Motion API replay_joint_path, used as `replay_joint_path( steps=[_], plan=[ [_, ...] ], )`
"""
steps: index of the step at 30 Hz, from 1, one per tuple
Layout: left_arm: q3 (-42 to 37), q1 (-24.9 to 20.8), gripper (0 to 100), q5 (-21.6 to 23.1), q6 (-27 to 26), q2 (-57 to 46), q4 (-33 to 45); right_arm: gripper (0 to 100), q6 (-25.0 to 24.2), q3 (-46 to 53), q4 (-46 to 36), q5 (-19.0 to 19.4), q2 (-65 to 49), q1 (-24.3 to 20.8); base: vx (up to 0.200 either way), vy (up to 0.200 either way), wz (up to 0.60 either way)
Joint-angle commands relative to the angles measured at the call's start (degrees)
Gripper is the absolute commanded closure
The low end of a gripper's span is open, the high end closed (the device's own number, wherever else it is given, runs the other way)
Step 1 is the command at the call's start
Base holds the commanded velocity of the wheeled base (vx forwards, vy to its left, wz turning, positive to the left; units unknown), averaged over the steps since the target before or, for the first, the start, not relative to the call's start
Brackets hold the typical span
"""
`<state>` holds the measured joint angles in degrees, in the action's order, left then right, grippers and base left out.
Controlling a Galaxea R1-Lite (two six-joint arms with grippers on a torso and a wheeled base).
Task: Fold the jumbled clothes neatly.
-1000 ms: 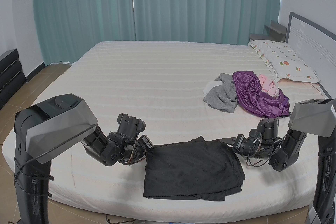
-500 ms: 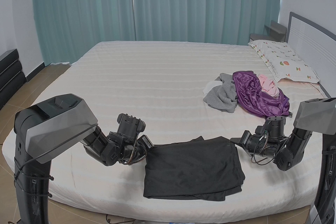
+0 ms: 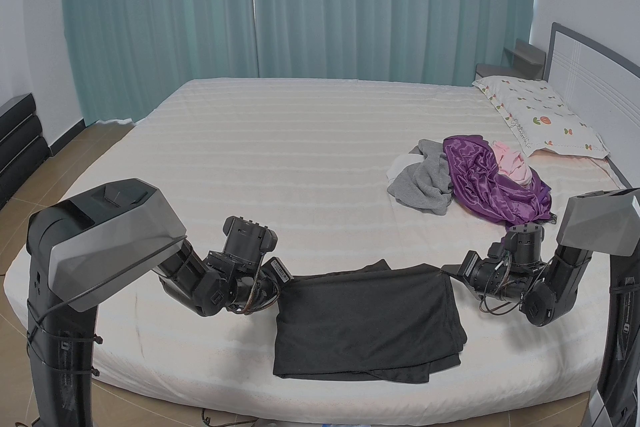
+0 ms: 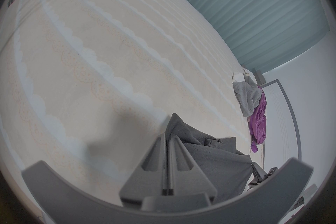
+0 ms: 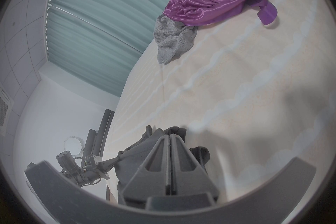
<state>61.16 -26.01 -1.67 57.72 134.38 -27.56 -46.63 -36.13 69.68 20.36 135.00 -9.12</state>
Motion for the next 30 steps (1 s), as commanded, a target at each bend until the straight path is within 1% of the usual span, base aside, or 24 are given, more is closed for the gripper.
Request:
replay_joint_path(
  steps=[1,2,3,8,9,10,11,13,15,16,17,18,19,21,23,26,28,29,30],
  plan=[
    [-0.08,0.00,100,0.09,0.02,-0.08,-0.03,100,0.05,-0.96,-0.07,0.03,1.50,-0.11,0.000,0.000,0.00],
    [-0.16,0.00,100,0.44,0.02,-0.17,-0.03,0,0.05,-1.13,0.02,0.03,2.11,-0.37,0.000,0.000,0.00],
    [-0.34,0.00,0,0.53,0.02,-0.34,-0.03,0,0.05,-1.04,0.19,0.03,2.29,-0.46,0.000,0.000,0.00],
    [-0.52,0.09,0,0.79,0.11,-0.52,-0.12,0,-0.04,1.24,1.16,0.12,0.00,-0.64,0.000,0.000,0.00],
    [-0.69,0.61,0,0.88,0.64,-1.22,-0.03,0,-0.04,4.40,3.44,0.65,-2.28,-0.64,0.000,0.000,0.00],
    [-0.69,0.61,0,0.88,0.72,-1.31,0.05,0,-0.04,4.67,3.62,0.65,-2.46,-0.64,0.000,0.000,0.00],
    [-1.75,1.23,0,1.14,1.87,-2.28,-0.03,0,0.05,8.18,6.17,1.09,-4.66,-0.64,0.000,0.000,0.00],
    [-3.77,1.41,0,2.90,2.22,-4.21,-0.03,0,0.05,12.58,8.54,2.58,-7.03,-0.73,0.000,0.000,0.00],
    [-5.88,1.58,0,4.31,2.22,-6.94,-0.03,0,0.66,16.01,9.33,4.78,-8.52,-0.81,0.000,0.000,0.00],
    [-6.76,1.58,0,4.66,2.31,-7.81,-0.03,0,1.01,16.88,9.42,5.22,-8.96,-0.81,0.000,0.000,0.00],
    [-8.51,1.41,0,4.92,2.31,-8.96,-0.03,0,1.98,18.12,9.42,5.57,-9.58,-0.81,0.000,0.000,0.00],
    [-8.51,1.41,0,4.92,2.31,-8.96,-0.03,0,1.98,18.12,9.42,5.57,-9.58,-0.81,0.000,0.000,0.00],
    [-10.62,1.05,0,4.92,2.13,-10.01,-0.12,0,3.65,19.87,9.51,5.75,-10.19,-0.81,0.000,0.000,0.00],
    [-13.00,1.05,0,5.36,2.66,-11.59,-1.00,0,5.32,22.86,10.04,6.36,-10.63,-0.81,0.000,0.000,0.00],
    [-15.81,0.61,0,6.77,3.01,-12.12,-2.67,0,6.02,24.88,10.83,6.80,-10.11,-1.34,0.000,0.000,0.00],
    [-17.83,0.17,0,6.86,3.01,-12.91,-5.75,0,6.90,27.08,12.14,6.98,-9.05,-2.22,0.000,0.000,0.00],
    [-18.18,0.17,0,7.03,3.01,-13.00,-6.45,0,7.61,27.70,12.67,6.89,-8.61,-2.31,-0.200,0.000,0.00],
    [-18.53,0.17,0,7.21,3.01,-12.38,-7.07,0,9.54,29.37,14.17,7.06,-8.17,-2.48,-0.200,0.000,0.00],
    [-18.53,0.17,0,7.21,3.01,-12.30,-7.07,0,10.24,29.98,14.87,7.06,-8.00,-2.57,-0.200,0.000,0.00]
  ],
)
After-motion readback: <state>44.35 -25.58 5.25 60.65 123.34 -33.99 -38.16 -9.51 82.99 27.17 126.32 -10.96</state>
